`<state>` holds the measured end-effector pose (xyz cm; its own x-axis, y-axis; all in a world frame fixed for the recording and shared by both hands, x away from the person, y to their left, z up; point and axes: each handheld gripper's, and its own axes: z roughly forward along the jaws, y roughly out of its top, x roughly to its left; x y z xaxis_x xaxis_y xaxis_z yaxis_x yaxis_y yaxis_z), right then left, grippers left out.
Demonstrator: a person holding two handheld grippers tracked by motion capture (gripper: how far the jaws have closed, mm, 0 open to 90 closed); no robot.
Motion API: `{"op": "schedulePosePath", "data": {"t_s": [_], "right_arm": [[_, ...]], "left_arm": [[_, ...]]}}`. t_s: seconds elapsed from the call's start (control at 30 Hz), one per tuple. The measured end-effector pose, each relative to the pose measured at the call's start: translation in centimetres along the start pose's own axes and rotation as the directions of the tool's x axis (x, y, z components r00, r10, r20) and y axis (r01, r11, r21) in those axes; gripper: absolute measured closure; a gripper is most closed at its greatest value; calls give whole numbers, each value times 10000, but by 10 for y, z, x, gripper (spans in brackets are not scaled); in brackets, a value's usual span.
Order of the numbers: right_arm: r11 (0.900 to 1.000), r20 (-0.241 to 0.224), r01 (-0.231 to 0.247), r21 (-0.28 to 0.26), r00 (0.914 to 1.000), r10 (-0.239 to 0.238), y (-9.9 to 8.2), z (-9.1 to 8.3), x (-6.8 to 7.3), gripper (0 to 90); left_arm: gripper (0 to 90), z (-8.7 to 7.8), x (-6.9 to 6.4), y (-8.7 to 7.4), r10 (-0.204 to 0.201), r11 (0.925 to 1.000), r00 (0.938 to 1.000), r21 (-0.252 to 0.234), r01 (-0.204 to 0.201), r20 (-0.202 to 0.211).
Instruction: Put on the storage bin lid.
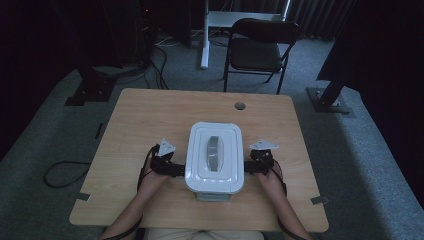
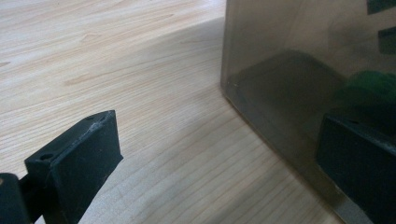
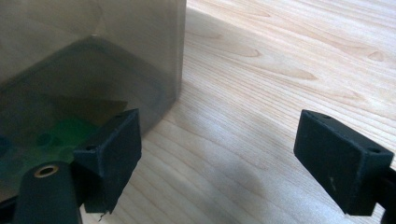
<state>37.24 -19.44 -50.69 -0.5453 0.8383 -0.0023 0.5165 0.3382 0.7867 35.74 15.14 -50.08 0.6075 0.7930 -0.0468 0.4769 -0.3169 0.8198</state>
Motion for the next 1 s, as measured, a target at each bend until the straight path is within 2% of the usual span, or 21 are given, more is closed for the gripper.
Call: {"op": "schedulePosePath", "data": {"t_s": [0.13,0.2,0.37,0.53,0.63,0.83,1.0], "right_arm": [[9999,-82,-108,28,9999,109,-2,2,-1,144],[9996,-102,-275,11,9996,275,-5,3,-1,135],[9995,-59,-288,-110,9996,288,-7,1,0,129],[9998,-2,-177,-132,9998,177,-11,-3,2,128],[9999,2,-122,-30,9999,122,-14,-6,3,128],[10000,-226,-35,-54,9997,34,-18,-11,7,128],[9997,30,234,64,9997,-234,-16,-10,7,130]], "left_arm": [[10,1,2,-1,-30,10000,10000,-58,30,41],[9,1,3,-1,-174,9998,9998,28,174,139],[10,-1,2,-2,-214,9998,9996,18,214,193],[9,-7,0,-3,-118,9998,9996,-160,123,275],[10,-11,-3,-3,72,9999,9995,-148,-68,309],[10,-14,-6,-3,110,9998,9992,-159,-104,397],[9,-12,-9,-3,144,9998,9977,-174,-132,660]]}}
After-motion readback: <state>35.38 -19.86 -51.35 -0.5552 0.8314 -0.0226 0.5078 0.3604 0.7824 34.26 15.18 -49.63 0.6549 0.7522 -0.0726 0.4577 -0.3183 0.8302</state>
